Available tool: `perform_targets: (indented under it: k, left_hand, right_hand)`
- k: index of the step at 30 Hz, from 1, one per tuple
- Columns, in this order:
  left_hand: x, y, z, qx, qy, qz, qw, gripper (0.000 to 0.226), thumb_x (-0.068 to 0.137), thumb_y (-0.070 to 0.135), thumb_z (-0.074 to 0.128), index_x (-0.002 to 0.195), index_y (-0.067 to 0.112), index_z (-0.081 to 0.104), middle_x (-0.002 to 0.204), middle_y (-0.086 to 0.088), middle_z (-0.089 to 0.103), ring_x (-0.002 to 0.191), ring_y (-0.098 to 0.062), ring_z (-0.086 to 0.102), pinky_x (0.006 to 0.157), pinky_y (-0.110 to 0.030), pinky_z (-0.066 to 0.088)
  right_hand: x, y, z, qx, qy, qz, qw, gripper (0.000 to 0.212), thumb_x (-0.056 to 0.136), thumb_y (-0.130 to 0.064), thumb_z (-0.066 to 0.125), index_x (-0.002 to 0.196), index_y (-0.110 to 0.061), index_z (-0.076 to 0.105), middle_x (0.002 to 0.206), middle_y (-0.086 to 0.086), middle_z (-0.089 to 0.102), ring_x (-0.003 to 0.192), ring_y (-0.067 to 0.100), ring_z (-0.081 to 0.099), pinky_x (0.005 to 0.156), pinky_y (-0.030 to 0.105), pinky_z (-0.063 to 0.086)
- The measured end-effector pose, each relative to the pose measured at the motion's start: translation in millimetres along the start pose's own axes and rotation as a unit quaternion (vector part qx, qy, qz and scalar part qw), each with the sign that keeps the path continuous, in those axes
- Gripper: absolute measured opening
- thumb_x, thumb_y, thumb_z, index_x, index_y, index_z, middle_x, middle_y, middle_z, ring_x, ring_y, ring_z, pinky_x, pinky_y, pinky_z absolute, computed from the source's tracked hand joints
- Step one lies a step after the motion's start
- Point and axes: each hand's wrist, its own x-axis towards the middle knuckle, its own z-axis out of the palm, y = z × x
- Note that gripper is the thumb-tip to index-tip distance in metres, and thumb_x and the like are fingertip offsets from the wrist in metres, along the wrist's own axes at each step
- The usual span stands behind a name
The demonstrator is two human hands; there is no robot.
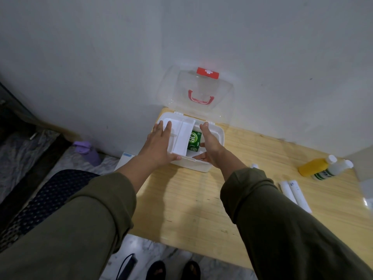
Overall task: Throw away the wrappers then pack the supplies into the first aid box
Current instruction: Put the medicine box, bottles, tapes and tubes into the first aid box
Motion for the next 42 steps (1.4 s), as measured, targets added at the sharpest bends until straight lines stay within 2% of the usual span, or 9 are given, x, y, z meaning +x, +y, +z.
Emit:
perform_targets:
  k: [4, 6, 10, 13, 14, 18, 23, 28, 42]
  left_hand:
    - [-1, -1, -2, -0.009, -0.002, 0.001, 1.000, 0.111, 0.078, 0.045, 0.069, 0.149, 0.016, -0.011, 0.159, -0.008, -0.014, 0.147, -0.025, -0.011, 0.119, -0.042, 0.008]
    - [-4, 1, -4, -0.017, 0.005, -0.002, 1.000, 0.111, 0.077, 0.046, 0.069, 0.150, 0.017, -0.010, 0.159, -0.008, -0.013, 0.147, -0.025, -0.009, 0.118, -0.043, 0.010]
    - [-6, 10, -15, -0.028, 0.029, 0.017, 0.999, 0.110, 0.077, 0.049, 0.069, 0.150, 0.016, -0.005, 0.160, -0.008, -0.009, 0.147, -0.025, -0.007, 0.118, -0.043, 0.011]
    - [-3, 28, -26, -0.041, 0.051, 0.051, 0.997, 0.108, 0.076, 0.047, 0.071, 0.151, 0.015, -0.001, 0.160, -0.006, -0.005, 0.148, -0.022, -0.005, 0.119, -0.043, 0.012]
    - [-3, 37, -29, -0.045, 0.054, 0.060, 0.996, 0.108, 0.076, 0.046, 0.070, 0.151, 0.015, -0.001, 0.160, -0.005, -0.005, 0.148, -0.021, -0.006, 0.120, -0.042, 0.011]
    - [-4, 78, -36, -0.053, 0.045, 0.104, 0.992, 0.106, 0.078, 0.046, 0.069, 0.151, 0.019, -0.003, 0.160, -0.002, -0.006, 0.148, -0.019, -0.007, 0.119, -0.042, 0.013]
    - [-15, 139, -30, -0.055, 0.033, 0.163, 0.985, 0.105, 0.078, 0.046, 0.068, 0.151, 0.018, -0.002, 0.160, -0.002, -0.007, 0.148, -0.019, -0.007, 0.119, -0.039, 0.010]
    - [-23, 192, -10, -0.035, 0.012, 0.201, 0.979, 0.103, 0.079, 0.046, 0.067, 0.151, 0.017, -0.001, 0.161, -0.003, -0.003, 0.148, -0.020, -0.005, 0.118, -0.038, 0.009]
    - [-16, 301, 79, -0.025, -0.021, 0.197, 0.980, 0.104, 0.079, 0.046, 0.068, 0.151, 0.018, -0.001, 0.161, -0.002, -0.003, 0.148, -0.019, -0.007, 0.119, -0.039, 0.011]
  right_hand:
    - [-4, -2, -1, -0.022, 0.027, -0.003, 0.999, 0.067, 0.093, -0.064, 0.017, 0.140, -0.018, 0.034, 0.132, 0.009, 0.046, 0.119, 0.038, 0.052, 0.092, 0.040, 0.045]
    - [-9, -7, -6, -0.042, 0.042, -0.024, 0.998, 0.066, 0.093, -0.063, 0.017, 0.144, -0.022, 0.027, 0.143, 0.009, 0.040, 0.120, 0.038, 0.051, 0.092, 0.040, 0.043]
    - [-25, -19, -28, -0.103, 0.078, -0.110, 0.986, 0.057, 0.095, -0.055, 0.029, 0.145, -0.027, 0.026, 0.151, 0.004, 0.032, 0.122, 0.034, 0.049, 0.075, 0.032, 0.046]
    - [-39, -26, -54, -0.145, 0.125, -0.144, 0.971, 0.056, 0.092, -0.050, 0.044, 0.143, -0.029, 0.032, 0.148, 0.004, 0.039, 0.124, 0.032, 0.049, 0.101, 0.046, 0.043]
    - [-47, -27, -63, -0.154, 0.138, -0.148, 0.967, 0.057, 0.091, -0.048, 0.047, 0.143, -0.029, 0.032, 0.146, 0.005, 0.041, 0.124, 0.031, 0.049, 0.104, 0.048, 0.041]
    - [-83, -25, -98, -0.178, 0.183, -0.170, 0.952, 0.059, 0.090, -0.042, 0.053, 0.143, -0.028, 0.032, 0.145, 0.009, 0.042, 0.124, 0.030, 0.049, 0.104, 0.046, 0.042]
    - [-126, -15, -144, -0.183, 0.239, -0.177, 0.937, 0.059, 0.089, -0.036, 0.056, 0.143, -0.028, 0.034, 0.144, 0.008, 0.043, 0.131, 0.023, 0.042, 0.096, 0.031, 0.037]
    - [-152, 2, -186, -0.189, 0.277, -0.164, 0.928, 0.061, 0.088, -0.036, 0.058, 0.143, -0.028, 0.033, 0.143, 0.009, 0.043, 0.130, 0.024, 0.042, 0.102, 0.037, 0.041]
    - [-155, 72, -314, -0.206, 0.283, -0.165, 0.922, 0.064, 0.085, -0.029, 0.064, 0.141, -0.028, 0.035, 0.133, 0.011, 0.050, 0.123, 0.024, 0.046, 0.093, 0.030, 0.037]
